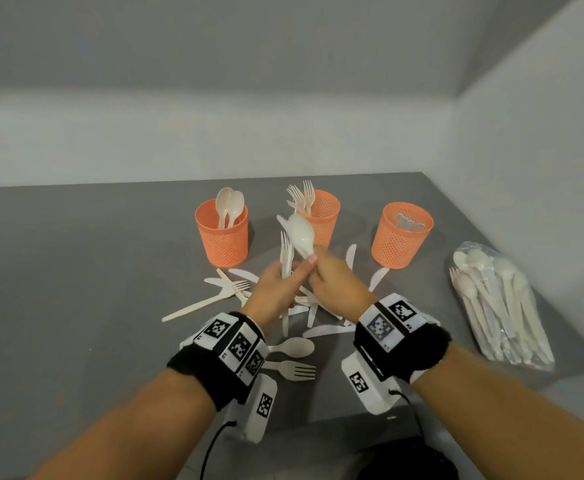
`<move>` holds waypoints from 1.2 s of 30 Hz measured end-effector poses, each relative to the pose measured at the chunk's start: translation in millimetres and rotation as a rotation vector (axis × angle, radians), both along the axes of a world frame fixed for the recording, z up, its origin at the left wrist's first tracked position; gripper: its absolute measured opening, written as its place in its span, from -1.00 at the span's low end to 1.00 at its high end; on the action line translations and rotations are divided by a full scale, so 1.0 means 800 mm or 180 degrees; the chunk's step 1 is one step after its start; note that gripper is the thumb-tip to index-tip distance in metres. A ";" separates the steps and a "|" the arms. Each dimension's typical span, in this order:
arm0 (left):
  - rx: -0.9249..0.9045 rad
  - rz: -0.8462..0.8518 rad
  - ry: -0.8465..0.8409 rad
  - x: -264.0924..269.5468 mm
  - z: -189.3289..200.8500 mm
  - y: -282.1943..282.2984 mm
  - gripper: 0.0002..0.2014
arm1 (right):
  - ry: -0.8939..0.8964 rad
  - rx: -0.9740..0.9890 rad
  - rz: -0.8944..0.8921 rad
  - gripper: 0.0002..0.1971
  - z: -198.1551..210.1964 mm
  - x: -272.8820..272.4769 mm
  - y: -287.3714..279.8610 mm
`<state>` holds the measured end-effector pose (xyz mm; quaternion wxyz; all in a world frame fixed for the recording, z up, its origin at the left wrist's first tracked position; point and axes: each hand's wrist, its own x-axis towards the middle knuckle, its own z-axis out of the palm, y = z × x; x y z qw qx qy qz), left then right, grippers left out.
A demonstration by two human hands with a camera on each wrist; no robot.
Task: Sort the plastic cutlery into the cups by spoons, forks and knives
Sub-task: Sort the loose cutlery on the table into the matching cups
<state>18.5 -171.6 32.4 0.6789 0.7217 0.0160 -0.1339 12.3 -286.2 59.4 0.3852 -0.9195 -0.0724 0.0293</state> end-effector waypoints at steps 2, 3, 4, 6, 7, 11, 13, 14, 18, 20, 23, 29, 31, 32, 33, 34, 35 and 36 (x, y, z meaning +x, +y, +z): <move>-0.0465 0.0034 0.0179 0.004 0.001 -0.002 -0.53 | 0.0124 0.0233 0.0204 -0.74 0.002 -0.003 0.018; -0.0704 0.0165 0.0243 0.007 0.000 0.001 -0.55 | 0.0174 0.0318 0.0348 -0.75 0.000 -0.003 0.024; -0.0818 0.0289 0.0280 0.010 0.001 0.004 -0.61 | 0.0236 0.0345 0.0470 -0.78 -0.002 -0.004 0.026; -0.0831 0.0496 0.0324 0.012 0.003 0.010 -0.66 | 0.0383 0.0288 0.0612 -0.81 -0.004 -0.008 0.025; -0.0809 0.0621 0.0350 0.012 0.002 0.012 -0.67 | 0.0444 0.0309 0.0650 -0.78 -0.006 -0.011 0.023; -0.1144 0.0826 0.0558 0.009 0.004 0.018 -0.78 | 0.0233 0.0662 -0.0104 -0.73 -0.011 -0.012 -0.003; -0.1431 0.0848 0.0640 0.007 0.007 0.024 -0.80 | 0.0307 0.0180 -0.1163 -0.61 -0.027 0.008 -0.037; -0.1495 0.0805 0.0638 0.006 0.009 0.028 -0.79 | 0.0562 -0.0197 -0.1598 -0.48 -0.039 0.020 -0.055; -0.1217 0.0536 0.0542 0.005 0.008 0.039 -0.85 | 0.1602 -0.1357 -0.1708 0.02 -0.079 0.049 -0.062; -0.1065 0.0396 0.0489 0.002 0.004 0.046 -0.82 | 0.1441 -0.1570 -0.1692 0.03 -0.085 0.057 -0.041; -0.0903 0.0219 0.0433 -0.008 0.002 0.056 -0.75 | 0.1192 -0.1808 -0.1634 -0.17 -0.083 0.066 -0.014; -0.0638 0.0150 0.0406 -0.018 0.003 0.076 -0.76 | 0.1427 0.0114 -0.1918 -0.48 -0.091 0.073 -0.031; -0.0585 0.0141 0.0397 -0.017 0.003 0.078 -0.78 | 0.1445 0.0161 -0.1836 -0.54 -0.086 0.066 -0.030; -0.0559 0.0131 0.0391 -0.017 0.004 0.078 -0.78 | 0.1442 0.0090 -0.1792 -0.57 -0.086 0.065 -0.029; -0.0545 0.0116 0.0387 -0.016 0.005 0.078 -0.78 | 0.1482 0.0014 -0.1807 -0.63 -0.088 0.065 -0.027; -0.0547 0.0100 0.0384 -0.016 0.006 0.077 -0.79 | 0.1499 -0.0072 -0.1836 -0.71 -0.089 0.065 -0.024; -0.0556 0.0083 0.0385 -0.016 0.007 0.077 -0.79 | 0.1520 -0.0295 -0.1818 -0.79 -0.087 0.067 -0.021; -0.0557 0.0064 0.0383 -0.016 0.007 0.076 -0.79 | 0.1531 -0.0679 -0.1762 -0.78 -0.086 0.069 -0.019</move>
